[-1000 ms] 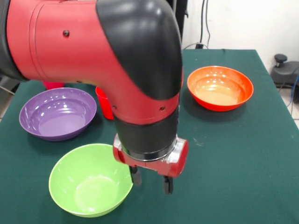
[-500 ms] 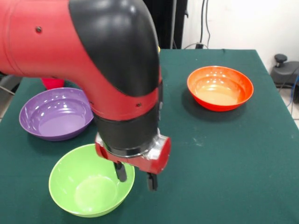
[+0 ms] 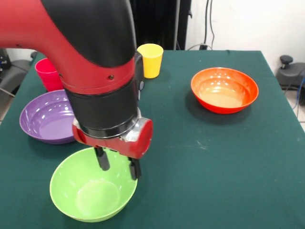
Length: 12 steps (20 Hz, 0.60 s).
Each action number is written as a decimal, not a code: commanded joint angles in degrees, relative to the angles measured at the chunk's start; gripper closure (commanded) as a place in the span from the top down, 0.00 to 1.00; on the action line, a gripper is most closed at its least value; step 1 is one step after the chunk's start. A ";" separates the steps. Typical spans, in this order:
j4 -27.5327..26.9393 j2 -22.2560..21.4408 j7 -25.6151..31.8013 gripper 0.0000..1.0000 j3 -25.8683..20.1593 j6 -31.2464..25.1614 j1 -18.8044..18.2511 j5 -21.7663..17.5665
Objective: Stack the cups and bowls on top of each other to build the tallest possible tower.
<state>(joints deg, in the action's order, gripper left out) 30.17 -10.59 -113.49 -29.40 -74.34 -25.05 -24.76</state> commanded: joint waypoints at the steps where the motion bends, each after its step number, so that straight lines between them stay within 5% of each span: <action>1: 9.86 2.00 8.16 1.00 1.06 9.42 -0.45 -1.14; 12: 10.56 4.86 10.52 1.00 1.31 14.06 -1.25 -1.24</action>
<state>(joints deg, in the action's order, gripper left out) 32.87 -8.63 -113.49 -28.85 -62.45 -25.95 -24.48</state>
